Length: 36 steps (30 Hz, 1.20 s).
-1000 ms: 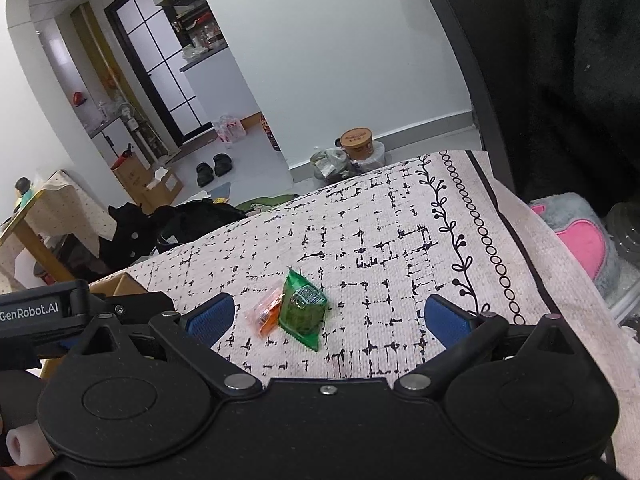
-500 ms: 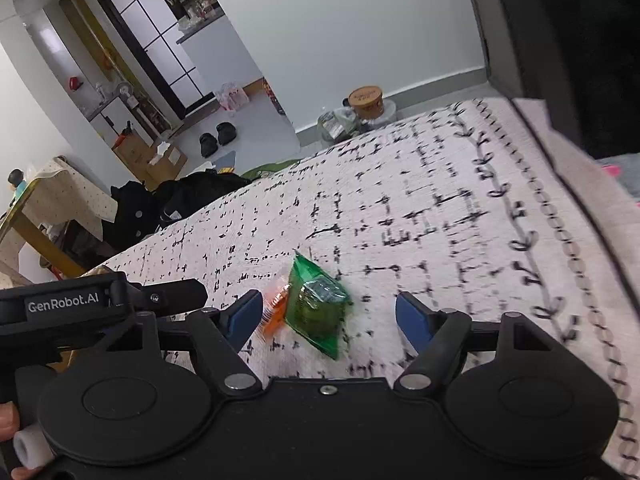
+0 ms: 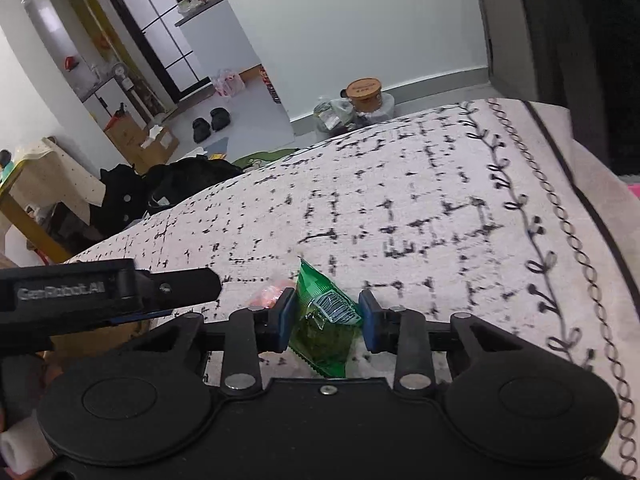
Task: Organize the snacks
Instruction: 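Grasp the green packet with the right gripper while the left grasps the orange packet, then carry both held packets over the cardboard box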
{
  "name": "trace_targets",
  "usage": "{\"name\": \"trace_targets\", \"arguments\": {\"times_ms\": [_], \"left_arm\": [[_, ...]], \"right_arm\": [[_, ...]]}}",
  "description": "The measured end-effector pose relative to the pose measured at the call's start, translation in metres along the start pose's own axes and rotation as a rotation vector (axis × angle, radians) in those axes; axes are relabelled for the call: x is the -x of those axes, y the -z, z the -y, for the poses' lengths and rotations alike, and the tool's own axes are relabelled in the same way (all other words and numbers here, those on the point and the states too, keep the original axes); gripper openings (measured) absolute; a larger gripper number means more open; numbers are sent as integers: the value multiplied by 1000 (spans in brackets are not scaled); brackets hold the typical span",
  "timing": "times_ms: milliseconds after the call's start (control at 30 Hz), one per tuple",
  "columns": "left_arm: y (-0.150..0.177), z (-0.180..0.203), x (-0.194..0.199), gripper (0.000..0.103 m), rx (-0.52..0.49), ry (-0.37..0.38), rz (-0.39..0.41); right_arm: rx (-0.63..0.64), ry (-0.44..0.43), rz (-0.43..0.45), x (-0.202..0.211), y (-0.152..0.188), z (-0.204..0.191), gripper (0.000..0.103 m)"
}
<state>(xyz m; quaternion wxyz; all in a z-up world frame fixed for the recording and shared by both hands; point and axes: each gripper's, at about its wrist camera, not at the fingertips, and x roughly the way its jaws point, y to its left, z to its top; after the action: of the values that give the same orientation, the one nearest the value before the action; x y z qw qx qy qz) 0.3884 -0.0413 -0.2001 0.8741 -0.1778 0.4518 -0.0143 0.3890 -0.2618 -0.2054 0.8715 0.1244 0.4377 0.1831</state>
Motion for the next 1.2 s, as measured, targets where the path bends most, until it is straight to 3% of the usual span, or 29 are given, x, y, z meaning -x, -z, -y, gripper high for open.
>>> {"name": "trace_targets", "arguments": {"times_ms": [367,633,733,800,900,1200], "left_arm": [[8,28,-29,63,-85,9,-39],[22,39,-43,62,-150,-9,-55],[23,40,-43,46,-167,-29,-47],[24,39,-42,23,-163,-37,-49],[24,36,-38,18,-153,-28,-52],[37,34,-15,17,-135,-22,-29]], "right_arm": [[-46,68,23,29,2,32,32],[-77,67,22,31,7,41,32],[-81,57,28,33,8,41,32],[-81,50,32,33,7,40,32],[-86,42,39,37,9,42,32],[-98,11,62,47,15,38,32]]}}
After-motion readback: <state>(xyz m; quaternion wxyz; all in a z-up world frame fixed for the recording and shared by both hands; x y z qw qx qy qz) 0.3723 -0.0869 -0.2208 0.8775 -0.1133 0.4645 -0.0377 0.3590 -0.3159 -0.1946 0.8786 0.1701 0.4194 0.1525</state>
